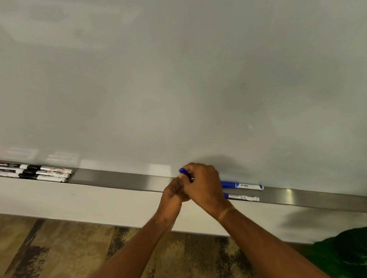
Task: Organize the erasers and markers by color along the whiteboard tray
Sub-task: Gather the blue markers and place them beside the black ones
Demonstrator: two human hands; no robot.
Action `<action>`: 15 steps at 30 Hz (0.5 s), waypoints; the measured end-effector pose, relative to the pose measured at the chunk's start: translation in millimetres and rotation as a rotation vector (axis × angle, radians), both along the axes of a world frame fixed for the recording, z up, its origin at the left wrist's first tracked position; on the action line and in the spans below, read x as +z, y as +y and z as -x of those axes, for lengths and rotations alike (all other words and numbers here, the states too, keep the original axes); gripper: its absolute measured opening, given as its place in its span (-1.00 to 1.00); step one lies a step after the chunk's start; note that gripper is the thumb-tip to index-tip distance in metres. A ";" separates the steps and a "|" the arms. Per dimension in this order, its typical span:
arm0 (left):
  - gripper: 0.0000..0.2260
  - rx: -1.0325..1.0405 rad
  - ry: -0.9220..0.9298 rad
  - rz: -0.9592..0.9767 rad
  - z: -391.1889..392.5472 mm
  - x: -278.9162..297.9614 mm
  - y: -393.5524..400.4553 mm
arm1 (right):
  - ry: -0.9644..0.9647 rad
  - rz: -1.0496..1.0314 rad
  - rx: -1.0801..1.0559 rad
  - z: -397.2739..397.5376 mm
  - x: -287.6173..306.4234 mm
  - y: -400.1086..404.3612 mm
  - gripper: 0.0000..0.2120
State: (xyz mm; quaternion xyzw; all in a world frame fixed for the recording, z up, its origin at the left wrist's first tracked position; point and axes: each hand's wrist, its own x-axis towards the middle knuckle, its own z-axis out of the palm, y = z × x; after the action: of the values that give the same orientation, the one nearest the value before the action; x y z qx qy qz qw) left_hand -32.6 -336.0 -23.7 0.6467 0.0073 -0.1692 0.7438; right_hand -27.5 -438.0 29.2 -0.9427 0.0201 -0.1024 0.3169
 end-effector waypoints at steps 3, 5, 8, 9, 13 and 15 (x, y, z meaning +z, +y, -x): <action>-0.80 0.030 0.052 0.046 2.9 2.3 -6.1 | 0.041 -0.074 -0.021 5.4 -1.8 10.8 -0.84; -0.83 0.056 0.086 0.066 7.7 1.9 -10.5 | 0.056 -0.097 -0.048 8.1 -5.7 13.6 -0.84; -0.80 0.014 0.148 0.031 10.1 -5.7 -13.6 | 0.068 -0.096 -0.063 11.7 -13.5 17.5 -0.85; -0.75 -0.014 0.183 -0.001 9.2 -10.3 -13.7 | 0.072 -0.091 -0.071 12.9 -15.3 18.0 -0.85; -0.70 -0.006 0.233 0.001 7.3 -21.0 -12.7 | 0.105 -0.113 -0.050 13.9 -18.4 14.7 -0.79; -0.74 0.036 0.219 0.132 8.1 -19.3 -13.0 | 0.093 -0.147 -0.050 13.3 -17.0 5.9 -0.73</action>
State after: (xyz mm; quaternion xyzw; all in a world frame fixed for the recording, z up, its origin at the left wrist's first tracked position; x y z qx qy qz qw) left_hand -40.7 -349.1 -43.0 0.5736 0.0889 -0.2252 0.7825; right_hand -40.8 -432.1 12.2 -0.9198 0.0657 -0.0644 0.3815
